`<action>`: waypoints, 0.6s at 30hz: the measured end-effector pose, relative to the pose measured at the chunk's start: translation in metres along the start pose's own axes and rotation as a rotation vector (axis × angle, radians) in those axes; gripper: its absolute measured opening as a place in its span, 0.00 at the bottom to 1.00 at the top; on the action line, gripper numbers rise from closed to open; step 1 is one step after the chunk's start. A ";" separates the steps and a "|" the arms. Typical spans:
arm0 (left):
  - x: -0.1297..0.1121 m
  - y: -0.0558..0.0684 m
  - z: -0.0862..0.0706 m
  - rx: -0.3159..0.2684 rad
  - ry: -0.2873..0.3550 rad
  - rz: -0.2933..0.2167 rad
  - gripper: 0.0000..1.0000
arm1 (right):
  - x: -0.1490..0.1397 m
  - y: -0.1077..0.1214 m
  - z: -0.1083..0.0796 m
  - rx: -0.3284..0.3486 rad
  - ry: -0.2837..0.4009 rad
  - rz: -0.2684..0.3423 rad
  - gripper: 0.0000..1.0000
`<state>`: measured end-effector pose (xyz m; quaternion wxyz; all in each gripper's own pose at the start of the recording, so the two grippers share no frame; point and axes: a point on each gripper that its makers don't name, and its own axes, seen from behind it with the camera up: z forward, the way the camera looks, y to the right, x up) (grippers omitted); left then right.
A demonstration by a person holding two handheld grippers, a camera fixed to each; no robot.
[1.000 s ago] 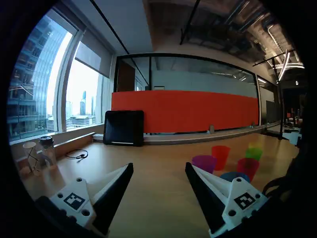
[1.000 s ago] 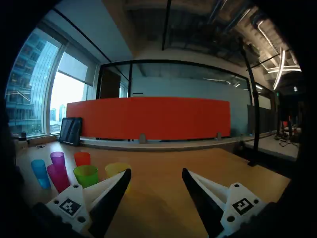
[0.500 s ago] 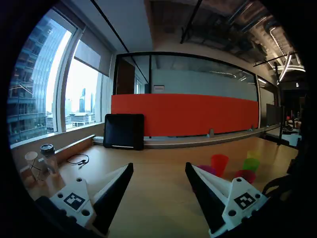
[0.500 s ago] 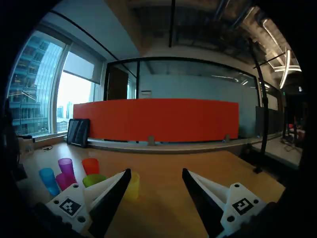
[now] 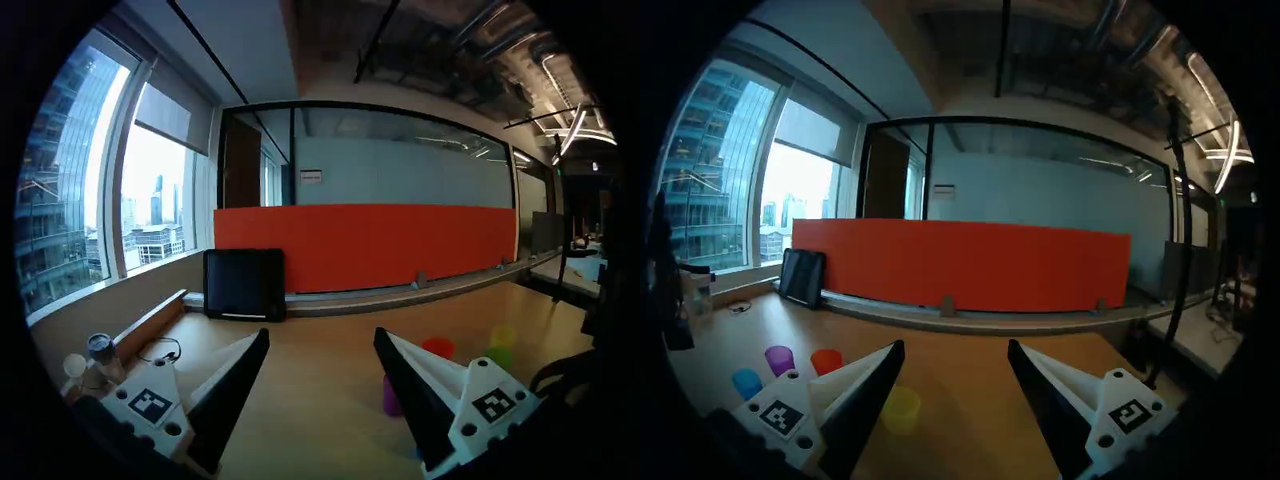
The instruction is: Pour water
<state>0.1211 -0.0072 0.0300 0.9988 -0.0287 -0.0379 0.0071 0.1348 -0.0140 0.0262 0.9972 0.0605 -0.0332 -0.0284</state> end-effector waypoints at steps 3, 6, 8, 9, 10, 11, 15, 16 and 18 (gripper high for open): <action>0.021 0.002 0.003 -0.020 0.008 0.002 0.98 | 0.018 -0.001 0.003 0.010 -0.005 0.002 1.00; 0.038 0.003 0.007 -0.028 0.005 0.008 0.98 | 0.038 -0.003 0.005 0.024 0.000 0.009 1.00; 0.050 0.003 0.008 -0.033 0.005 0.010 0.97 | 0.050 -0.005 0.006 0.032 0.007 0.016 1.00; 0.056 0.004 0.009 -0.036 0.006 0.011 0.97 | 0.056 -0.005 0.007 0.037 0.011 0.019 1.00; 0.062 0.005 0.010 -0.040 0.009 0.009 0.97 | 0.062 -0.005 0.007 0.040 0.014 0.022 1.00; 0.067 0.006 0.010 -0.044 0.013 0.007 0.97 | 0.068 -0.006 0.007 0.043 0.017 0.024 1.00; 0.089 0.011 0.009 -0.069 0.030 -0.003 0.97 | 0.094 -0.007 0.007 0.055 0.034 0.026 1.00; 0.094 0.012 0.009 -0.074 0.036 -0.007 0.97 | 0.100 -0.006 0.007 0.056 0.039 0.027 1.00; 0.104 0.015 0.008 -0.086 0.049 -0.014 0.98 | 0.110 -0.005 0.008 0.060 0.048 0.030 1.00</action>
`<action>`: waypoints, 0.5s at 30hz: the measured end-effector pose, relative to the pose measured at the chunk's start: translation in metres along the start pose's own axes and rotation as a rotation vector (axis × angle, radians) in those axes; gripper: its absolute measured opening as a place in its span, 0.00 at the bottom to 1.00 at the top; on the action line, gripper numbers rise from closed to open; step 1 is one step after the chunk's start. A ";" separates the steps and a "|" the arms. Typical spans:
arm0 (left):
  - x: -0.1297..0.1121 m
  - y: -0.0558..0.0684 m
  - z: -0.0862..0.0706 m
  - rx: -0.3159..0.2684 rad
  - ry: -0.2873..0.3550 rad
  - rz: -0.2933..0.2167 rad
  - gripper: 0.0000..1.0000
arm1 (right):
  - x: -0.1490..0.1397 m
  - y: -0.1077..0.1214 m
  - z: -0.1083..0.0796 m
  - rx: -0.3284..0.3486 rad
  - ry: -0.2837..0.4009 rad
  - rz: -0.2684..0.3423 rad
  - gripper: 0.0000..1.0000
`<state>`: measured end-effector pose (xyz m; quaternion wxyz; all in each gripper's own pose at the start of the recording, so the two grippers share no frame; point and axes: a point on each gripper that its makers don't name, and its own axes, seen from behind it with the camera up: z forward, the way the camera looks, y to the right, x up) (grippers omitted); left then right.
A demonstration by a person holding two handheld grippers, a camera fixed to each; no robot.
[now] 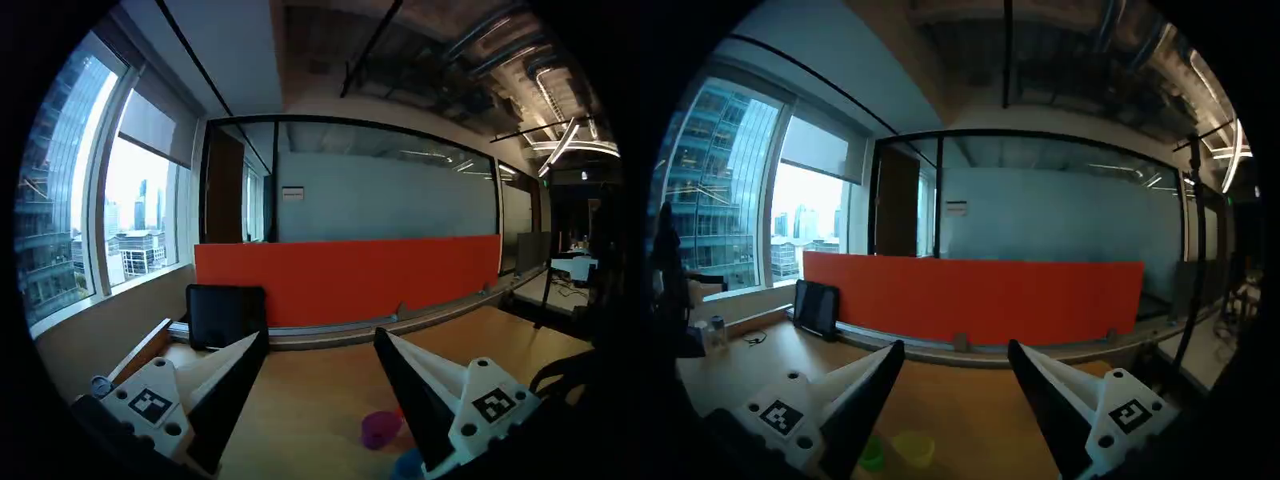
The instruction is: Pour water
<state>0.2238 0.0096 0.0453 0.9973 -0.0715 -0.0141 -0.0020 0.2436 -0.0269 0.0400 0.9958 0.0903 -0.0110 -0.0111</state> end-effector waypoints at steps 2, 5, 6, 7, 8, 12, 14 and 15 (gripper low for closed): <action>0.005 0.002 0.000 -0.011 0.009 -0.002 0.98 | 0.003 0.000 0.000 0.008 0.004 0.008 1.00; 0.007 0.004 -0.002 -0.030 0.016 0.004 0.97 | 0.001 -0.001 -0.001 0.026 -0.005 0.022 1.00; 0.007 0.005 -0.002 -0.037 0.016 0.008 0.97 | -0.001 -0.002 -0.001 0.034 -0.009 0.027 1.00; 0.005 0.005 -0.002 -0.045 0.013 0.012 0.97 | -0.002 -0.003 -0.001 0.048 -0.012 0.031 1.00; 0.003 0.006 -0.002 -0.052 0.010 0.017 0.97 | -0.003 -0.005 -0.001 0.061 -0.014 0.035 1.00; -0.004 0.010 -0.002 -0.092 -0.003 0.032 0.98 | -0.004 -0.016 -0.002 0.135 -0.017 0.054 1.00; -0.007 0.013 -0.003 -0.115 -0.006 0.037 0.97 | -0.001 -0.023 -0.003 0.176 -0.015 0.065 1.00; -0.009 0.014 -0.004 -0.128 -0.008 0.040 0.97 | 0.000 -0.026 -0.004 0.199 -0.013 0.070 1.00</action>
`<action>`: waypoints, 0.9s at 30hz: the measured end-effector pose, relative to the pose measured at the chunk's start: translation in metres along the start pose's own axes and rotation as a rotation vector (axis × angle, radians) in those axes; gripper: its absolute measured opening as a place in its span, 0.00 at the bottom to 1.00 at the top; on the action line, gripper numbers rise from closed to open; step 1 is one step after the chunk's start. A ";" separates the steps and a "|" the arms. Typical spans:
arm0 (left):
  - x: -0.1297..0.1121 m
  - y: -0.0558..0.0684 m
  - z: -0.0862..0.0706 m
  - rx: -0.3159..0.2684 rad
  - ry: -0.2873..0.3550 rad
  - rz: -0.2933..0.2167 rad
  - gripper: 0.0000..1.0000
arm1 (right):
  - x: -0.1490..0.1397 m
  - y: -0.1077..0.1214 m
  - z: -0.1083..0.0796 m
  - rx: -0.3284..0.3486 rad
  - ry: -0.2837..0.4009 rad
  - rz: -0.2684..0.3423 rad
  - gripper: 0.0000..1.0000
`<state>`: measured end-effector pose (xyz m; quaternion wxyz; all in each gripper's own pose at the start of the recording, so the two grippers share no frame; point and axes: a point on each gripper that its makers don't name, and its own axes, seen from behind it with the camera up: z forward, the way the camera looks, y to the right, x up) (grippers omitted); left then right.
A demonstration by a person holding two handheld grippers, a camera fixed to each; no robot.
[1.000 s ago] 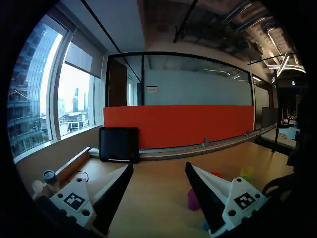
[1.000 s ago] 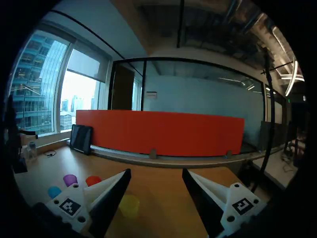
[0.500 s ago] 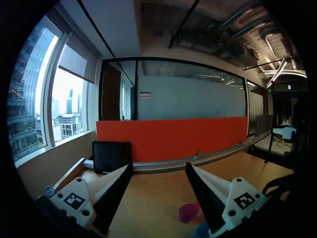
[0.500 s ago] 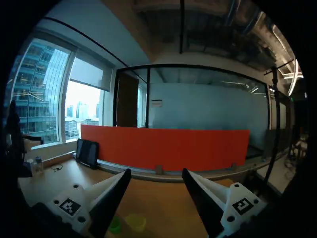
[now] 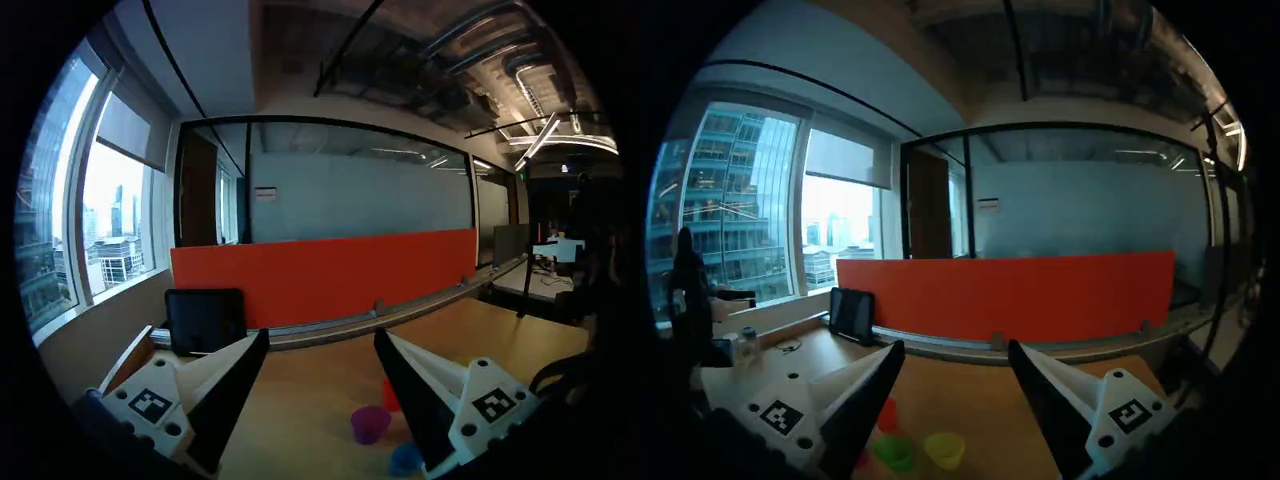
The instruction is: Pour water
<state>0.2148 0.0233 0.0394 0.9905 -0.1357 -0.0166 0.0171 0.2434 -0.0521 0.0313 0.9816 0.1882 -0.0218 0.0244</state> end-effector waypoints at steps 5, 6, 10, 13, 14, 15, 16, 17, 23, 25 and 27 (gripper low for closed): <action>-0.005 0.013 -0.001 -0.068 -0.008 0.011 0.98 | 0.005 -0.017 0.001 0.102 0.002 -0.001 1.00; -0.005 0.016 -0.001 -0.085 -0.009 0.014 0.98 | 0.005 -0.020 0.002 0.121 0.000 -0.004 1.00; -0.004 0.024 -0.001 -0.129 -0.005 0.022 0.98 | 0.005 -0.025 0.006 0.153 -0.008 -0.028 1.00; -0.003 0.028 -0.001 -0.154 -0.004 0.027 0.98 | 0.002 -0.029 0.009 0.173 -0.019 -0.054 1.00; -0.003 0.030 -0.001 -0.163 -0.006 0.028 0.98 | 0.000 -0.031 0.009 0.182 -0.024 -0.064 1.00; -0.004 0.031 -0.001 -0.173 -0.009 0.029 0.98 | -0.001 -0.033 0.010 0.192 -0.029 -0.074 1.00; -0.006 0.033 -0.001 -0.182 -0.014 0.031 0.98 | -0.003 -0.036 0.010 0.203 -0.038 -0.079 1.00; -0.009 0.034 -0.001 -0.190 -0.020 0.033 0.98 | -0.005 -0.039 0.011 0.213 -0.046 -0.085 1.00; -0.029 0.040 -0.002 -0.232 -0.065 0.058 0.98 | -0.023 -0.051 0.015 0.274 -0.100 -0.108 1.00; -0.036 0.043 -0.002 -0.246 -0.078 0.065 0.98 | -0.029 -0.053 0.016 0.287 -0.118 -0.116 1.00; -0.042 0.047 -0.002 -0.260 -0.089 0.069 0.97 | -0.035 -0.055 0.018 0.299 -0.135 -0.124 1.00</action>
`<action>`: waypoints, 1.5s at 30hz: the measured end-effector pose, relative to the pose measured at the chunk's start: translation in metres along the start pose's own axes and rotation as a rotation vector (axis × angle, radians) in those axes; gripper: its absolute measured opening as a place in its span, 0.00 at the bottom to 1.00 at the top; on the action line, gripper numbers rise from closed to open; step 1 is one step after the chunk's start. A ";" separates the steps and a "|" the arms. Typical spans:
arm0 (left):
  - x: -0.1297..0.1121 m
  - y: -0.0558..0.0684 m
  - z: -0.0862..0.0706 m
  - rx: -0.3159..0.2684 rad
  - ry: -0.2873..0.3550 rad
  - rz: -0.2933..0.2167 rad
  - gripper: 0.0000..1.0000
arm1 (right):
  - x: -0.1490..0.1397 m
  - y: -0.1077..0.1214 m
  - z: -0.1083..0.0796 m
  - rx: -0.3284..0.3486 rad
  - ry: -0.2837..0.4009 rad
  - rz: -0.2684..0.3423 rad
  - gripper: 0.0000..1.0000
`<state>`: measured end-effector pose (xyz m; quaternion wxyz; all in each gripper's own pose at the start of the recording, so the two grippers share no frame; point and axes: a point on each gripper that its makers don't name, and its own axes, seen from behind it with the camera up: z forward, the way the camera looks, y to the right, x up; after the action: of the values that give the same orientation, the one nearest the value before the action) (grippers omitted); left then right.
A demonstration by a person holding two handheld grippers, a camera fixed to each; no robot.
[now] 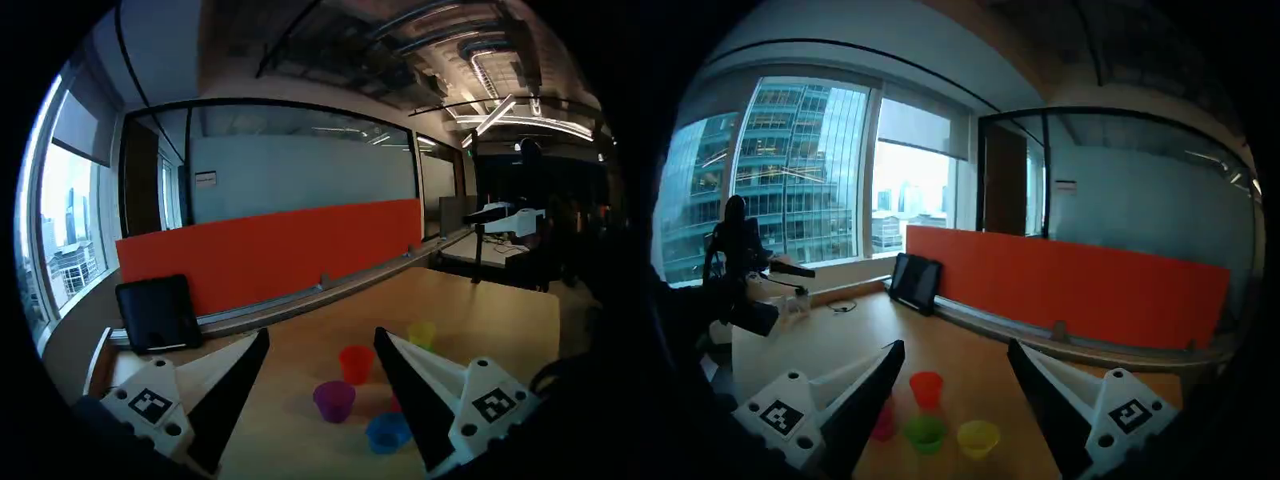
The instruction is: Pour water
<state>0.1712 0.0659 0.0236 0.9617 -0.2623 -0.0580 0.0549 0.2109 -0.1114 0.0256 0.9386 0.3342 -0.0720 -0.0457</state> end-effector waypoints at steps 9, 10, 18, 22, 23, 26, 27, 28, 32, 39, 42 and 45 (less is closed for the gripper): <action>-0.033 0.018 0.003 -0.065 -0.048 -0.008 0.98 | -0.025 -0.009 0.012 0.059 -0.048 0.002 1.00; -0.038 0.019 0.004 -0.071 -0.054 -0.008 0.98 | -0.029 -0.009 0.013 0.064 -0.056 0.000 1.00; -0.067 0.030 0.008 -0.107 -0.094 -0.011 0.98 | -0.067 -0.015 0.021 0.096 -0.121 -0.026 1.00; -0.083 0.032 0.011 -0.111 -0.118 -0.002 0.97 | -0.084 -0.019 0.026 0.112 -0.156 -0.032 1.00; -0.087 0.033 0.012 -0.113 -0.124 0.002 0.97 | -0.088 -0.019 0.028 0.115 -0.163 -0.033 1.00; -0.099 0.037 0.014 -0.124 -0.145 0.011 0.97 | -0.101 -0.021 0.032 0.123 -0.184 -0.042 1.00; -0.102 0.039 0.014 -0.128 -0.151 0.013 0.98 | -0.105 -0.021 0.033 0.126 -0.191 -0.045 1.00; -0.105 0.042 0.014 -0.136 -0.157 0.012 0.98 | -0.109 -0.022 0.034 0.128 -0.198 -0.048 1.00; -0.115 0.050 0.016 -0.164 -0.171 0.004 0.97 | -0.126 -0.023 0.037 0.139 -0.228 -0.059 1.00; -0.137 0.062 0.015 -0.194 -0.205 0.003 0.97 | -0.154 -0.027 0.045 0.155 -0.270 -0.067 1.00; -0.147 0.067 0.015 -0.201 -0.227 0.007 0.97 | -0.165 -0.029 0.048 0.161 -0.289 -0.072 1.00; -0.156 0.073 0.015 -0.213 -0.246 0.005 0.97 | -0.178 -0.030 0.050 0.168 -0.310 -0.081 1.00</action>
<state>0.0092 0.1146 -0.0140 0.9139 -0.3544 -0.1800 0.0826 0.0262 -0.1423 0.0263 0.8825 0.4029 -0.2059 -0.1284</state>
